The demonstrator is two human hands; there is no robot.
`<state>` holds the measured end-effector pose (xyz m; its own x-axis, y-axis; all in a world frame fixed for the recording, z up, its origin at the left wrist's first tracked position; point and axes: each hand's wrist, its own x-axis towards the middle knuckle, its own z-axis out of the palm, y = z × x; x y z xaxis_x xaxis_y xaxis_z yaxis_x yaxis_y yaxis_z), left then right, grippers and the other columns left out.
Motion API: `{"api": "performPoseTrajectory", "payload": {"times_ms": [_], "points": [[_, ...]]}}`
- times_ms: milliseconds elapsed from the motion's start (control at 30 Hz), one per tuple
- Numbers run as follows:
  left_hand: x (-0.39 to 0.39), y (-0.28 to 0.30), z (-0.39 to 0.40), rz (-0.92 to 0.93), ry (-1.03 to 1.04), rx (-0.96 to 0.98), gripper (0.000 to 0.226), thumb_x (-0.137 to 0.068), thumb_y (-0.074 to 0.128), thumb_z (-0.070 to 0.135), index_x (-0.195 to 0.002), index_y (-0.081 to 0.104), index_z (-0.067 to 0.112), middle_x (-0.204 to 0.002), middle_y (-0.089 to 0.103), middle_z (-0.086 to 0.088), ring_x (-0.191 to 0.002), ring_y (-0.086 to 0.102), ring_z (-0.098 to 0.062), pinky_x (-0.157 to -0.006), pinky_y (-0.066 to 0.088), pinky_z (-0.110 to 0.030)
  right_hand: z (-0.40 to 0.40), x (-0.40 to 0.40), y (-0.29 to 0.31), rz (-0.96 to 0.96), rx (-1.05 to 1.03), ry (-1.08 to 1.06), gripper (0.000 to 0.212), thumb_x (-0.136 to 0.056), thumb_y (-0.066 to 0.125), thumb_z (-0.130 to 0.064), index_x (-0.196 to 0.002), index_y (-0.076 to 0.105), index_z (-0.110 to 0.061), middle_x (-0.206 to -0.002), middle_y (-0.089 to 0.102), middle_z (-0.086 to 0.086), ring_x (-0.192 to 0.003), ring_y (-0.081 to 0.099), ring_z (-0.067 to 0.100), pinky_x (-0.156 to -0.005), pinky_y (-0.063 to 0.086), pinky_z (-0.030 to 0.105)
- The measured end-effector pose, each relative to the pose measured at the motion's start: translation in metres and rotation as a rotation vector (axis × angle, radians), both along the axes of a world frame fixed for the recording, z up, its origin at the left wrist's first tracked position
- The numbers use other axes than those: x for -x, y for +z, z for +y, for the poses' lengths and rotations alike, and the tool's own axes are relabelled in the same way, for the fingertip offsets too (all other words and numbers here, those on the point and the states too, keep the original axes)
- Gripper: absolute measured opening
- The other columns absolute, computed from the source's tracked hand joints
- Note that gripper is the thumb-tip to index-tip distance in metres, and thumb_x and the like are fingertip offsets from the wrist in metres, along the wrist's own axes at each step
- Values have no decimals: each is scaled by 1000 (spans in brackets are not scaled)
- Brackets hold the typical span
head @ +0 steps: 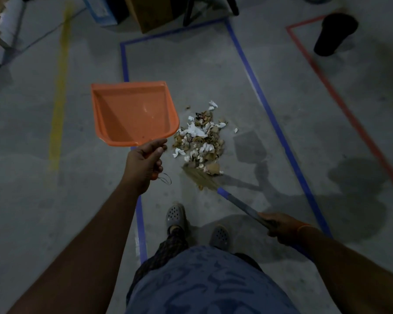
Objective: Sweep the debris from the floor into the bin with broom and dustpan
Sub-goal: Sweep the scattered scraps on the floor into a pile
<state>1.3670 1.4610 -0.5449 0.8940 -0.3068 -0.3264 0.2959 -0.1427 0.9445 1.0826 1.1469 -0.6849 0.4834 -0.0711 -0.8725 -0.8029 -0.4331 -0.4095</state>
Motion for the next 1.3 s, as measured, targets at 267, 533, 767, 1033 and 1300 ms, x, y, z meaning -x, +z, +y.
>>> {"api": "performPoseTrajectory", "payload": {"times_ms": [267, 533, 767, 1033, 1300], "points": [[2, -2, 4, -9, -18, -9, 28, -102, 56, 10, -129, 66, 11, -97, 71, 4, -55, 47, -12, -42, 31, -22, -2, -25, 7, 32, 160, 304, 49, -91, 53, -9, -139, 51, -22, -123, 57, 11, -88, 59, 20, -78, 52, 29], [4, -4, 9, -5, -19, 2, 27, -102, 55, 9, -127, 66, 11, -95, 73, 6, -54, 42, -13, -43, 31, -20, 0, -36, 9, -124, 200, 194, 61, -87, 58, -4, -143, 45, -26, -138, 52, 12, -114, 58, 26, -84, 45, 20], [5, -1, 10, 4, -36, -11, 29, -102, 56, 9, -129, 65, 8, -93, 72, 6, -51, 45, -11, -42, 31, -19, 17, 3, 11, -215, 34, -194, 57, -89, 55, 1, -137, 52, -30, -84, 63, 9, -53, 57, 19, -51, 49, 28], [-8, 1, 20, 25, -170, 25, 30, -102, 55, 8, -130, 63, 7, -91, 71, 4, -50, 45, -10, -42, 31, -19, 87, 46, 9, -190, -29, -606, 61, -87, 51, 11, -138, 51, -23, -96, 66, 24, -53, 56, 27, -51, 50, 34], [-33, -6, 88, 38, -362, 26, 24, -101, 58, 11, -120, 71, 17, -93, 58, -17, -51, 48, -11, -52, 35, -29, 226, 61, -15, -21, 39, -916, 58, -82, 49, 14, -134, 54, -10, -67, 56, 16, -49, 50, 23, -44, 44, 29]]}}
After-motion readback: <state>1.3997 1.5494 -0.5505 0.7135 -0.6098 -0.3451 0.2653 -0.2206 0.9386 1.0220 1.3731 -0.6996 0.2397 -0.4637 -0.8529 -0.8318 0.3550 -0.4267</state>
